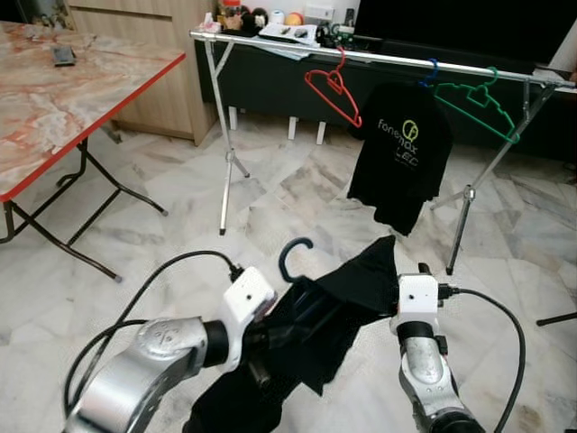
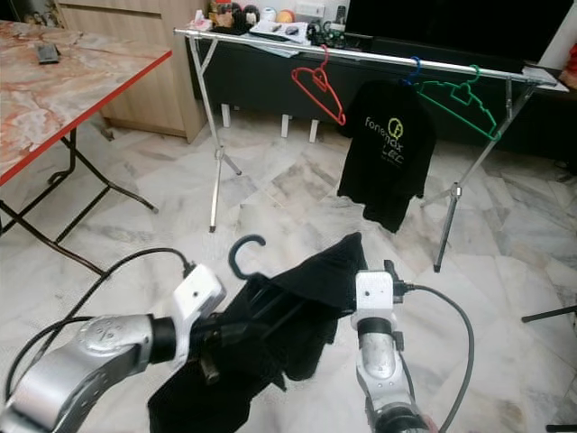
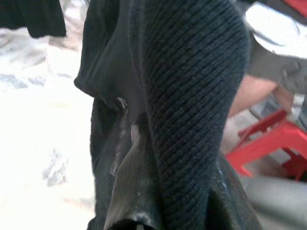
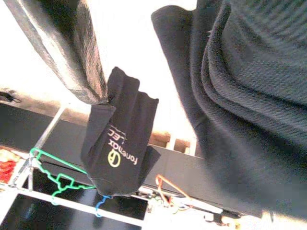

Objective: Hang hanger

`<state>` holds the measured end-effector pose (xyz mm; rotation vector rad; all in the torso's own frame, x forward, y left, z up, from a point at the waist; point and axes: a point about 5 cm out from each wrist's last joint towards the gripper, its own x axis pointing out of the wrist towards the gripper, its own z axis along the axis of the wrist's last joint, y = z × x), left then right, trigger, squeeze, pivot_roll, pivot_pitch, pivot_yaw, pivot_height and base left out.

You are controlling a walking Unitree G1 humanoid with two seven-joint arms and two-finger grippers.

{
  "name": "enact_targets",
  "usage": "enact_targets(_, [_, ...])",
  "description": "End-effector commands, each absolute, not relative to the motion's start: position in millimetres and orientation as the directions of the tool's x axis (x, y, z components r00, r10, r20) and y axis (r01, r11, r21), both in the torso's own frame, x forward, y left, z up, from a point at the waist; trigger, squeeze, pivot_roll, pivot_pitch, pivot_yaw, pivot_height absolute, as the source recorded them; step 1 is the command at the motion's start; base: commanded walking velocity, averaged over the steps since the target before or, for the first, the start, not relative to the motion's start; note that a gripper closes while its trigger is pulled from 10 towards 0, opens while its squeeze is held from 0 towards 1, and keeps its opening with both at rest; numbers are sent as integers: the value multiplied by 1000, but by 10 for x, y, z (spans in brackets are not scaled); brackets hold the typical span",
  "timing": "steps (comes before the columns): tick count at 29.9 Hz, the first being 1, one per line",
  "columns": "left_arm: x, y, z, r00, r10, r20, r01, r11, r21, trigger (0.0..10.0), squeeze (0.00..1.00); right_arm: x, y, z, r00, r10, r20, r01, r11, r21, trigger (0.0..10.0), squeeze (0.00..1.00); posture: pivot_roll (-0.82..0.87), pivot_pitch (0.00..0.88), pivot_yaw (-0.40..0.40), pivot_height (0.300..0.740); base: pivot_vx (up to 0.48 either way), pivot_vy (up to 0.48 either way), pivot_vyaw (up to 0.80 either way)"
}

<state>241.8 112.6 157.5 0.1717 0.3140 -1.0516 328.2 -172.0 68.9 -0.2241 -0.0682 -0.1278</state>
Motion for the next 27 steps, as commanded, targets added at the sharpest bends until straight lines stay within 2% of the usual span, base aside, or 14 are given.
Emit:
enact_targets(1, [2353,1134,1661,430,-844,-321,889,457,-11,10000,0,3314,-1809,738,983,-161,92,178,956,-234,10000,0,205,130,-73,740,0,0,0])
enact_targets(13, [2239,1161,1870,387,-872,-300,917,397,32,10000,0,3286,-1857,692,980,-183,79,199,934,-298,10000,0,208,130,-72,740,0,0,0])
enact_targets(16, [2225,1194,2017,383,-893,-238,921,388,26,10000,0,3283,-1918,689,977,-199,72,212,924,-318,10000,0,208,129,-72,740,0,0,0])
enact_targets(21, [2184,1253,2054,365,-893,-261,929,369,36,10000,0,3275,-1956,678,975,-210,66,220,916,-334,10000,0,213,129,-73,740,0,0,0])
enact_targets(24, [2127,1286,2015,336,-891,-306,939,344,28,10000,0,3274,-1955,676,975,-212,66,222,916,-334,10000,0,214,128,-70,740,0,0,0])
enact_targets(27, [1972,1399,1742,258,-818,-515,961,270,53,10000,0,3288,-1940,691,980,-190,68,201,918,-343,10000,0,213,126,-70,740,0,0,0])
